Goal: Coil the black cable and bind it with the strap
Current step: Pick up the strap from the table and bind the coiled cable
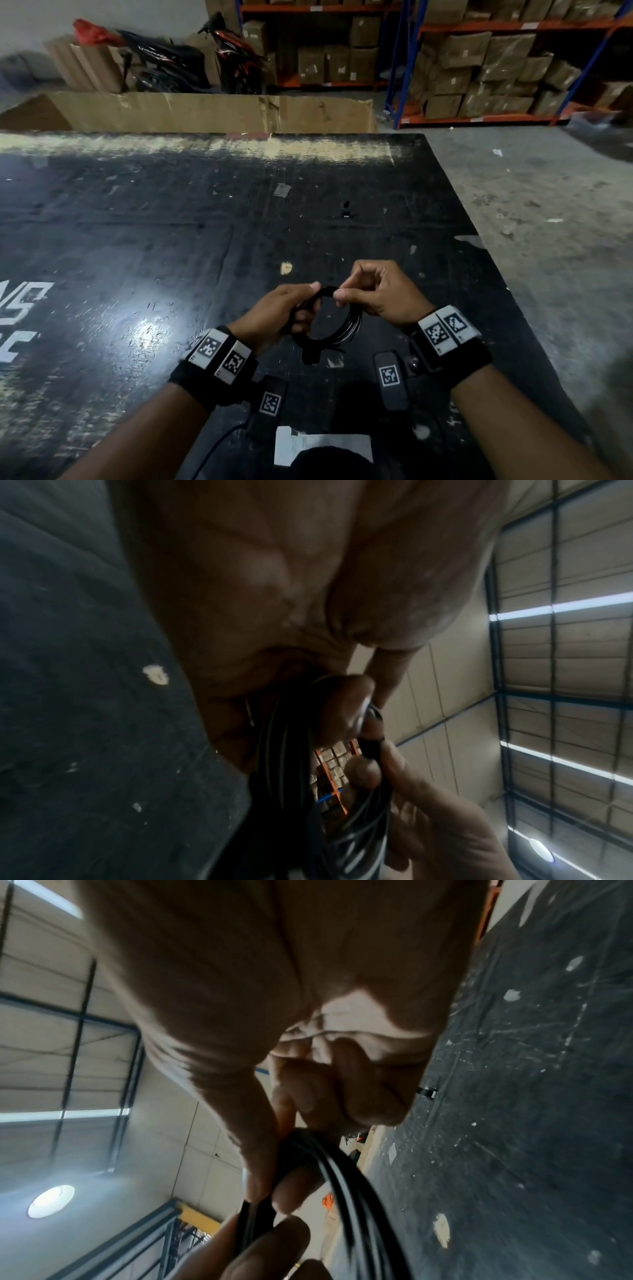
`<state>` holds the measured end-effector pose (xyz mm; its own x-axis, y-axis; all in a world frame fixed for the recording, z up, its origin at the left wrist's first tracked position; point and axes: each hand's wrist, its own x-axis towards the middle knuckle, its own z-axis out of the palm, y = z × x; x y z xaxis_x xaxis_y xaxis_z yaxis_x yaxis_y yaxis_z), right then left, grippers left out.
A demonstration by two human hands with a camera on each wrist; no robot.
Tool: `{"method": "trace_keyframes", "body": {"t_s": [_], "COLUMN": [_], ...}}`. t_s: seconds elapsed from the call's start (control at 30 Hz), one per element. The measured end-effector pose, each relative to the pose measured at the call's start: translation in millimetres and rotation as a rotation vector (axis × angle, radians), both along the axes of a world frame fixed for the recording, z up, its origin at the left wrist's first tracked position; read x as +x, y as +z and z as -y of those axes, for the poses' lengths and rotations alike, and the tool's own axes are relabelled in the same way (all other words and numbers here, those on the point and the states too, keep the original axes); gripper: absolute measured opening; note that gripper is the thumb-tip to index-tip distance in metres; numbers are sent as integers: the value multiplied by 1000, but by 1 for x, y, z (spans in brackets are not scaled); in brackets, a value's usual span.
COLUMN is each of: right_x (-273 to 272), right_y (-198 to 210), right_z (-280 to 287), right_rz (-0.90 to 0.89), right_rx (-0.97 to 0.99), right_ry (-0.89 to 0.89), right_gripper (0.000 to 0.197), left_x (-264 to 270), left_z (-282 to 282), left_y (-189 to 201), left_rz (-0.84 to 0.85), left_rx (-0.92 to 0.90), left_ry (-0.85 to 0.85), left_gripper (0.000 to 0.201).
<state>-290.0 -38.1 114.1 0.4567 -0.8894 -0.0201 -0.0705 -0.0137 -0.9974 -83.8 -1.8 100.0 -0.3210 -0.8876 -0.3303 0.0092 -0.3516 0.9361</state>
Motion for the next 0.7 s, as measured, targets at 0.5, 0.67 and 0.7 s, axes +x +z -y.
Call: {"method": "trace_keyframes", "body": {"t_s": [0.5, 0.67, 0.7], "right_x": [10, 20, 22], "right_y": [-38, -83, -95], "right_z": [140, 247, 265], "right_rz": [-324, -406, -420], "right_rx": [52, 203, 213], "right_ry": [-281, -497, -511], "right_gripper": [15, 7, 8], "left_x": [17, 29, 32], "left_z": [40, 53, 55], "left_y": [-32, -45, -48], "left_rz": [-199, -208, -198], "left_rx": [-38, 7, 8], "left_ry": [311, 442, 455], "left_gripper": [39, 38, 37]}}
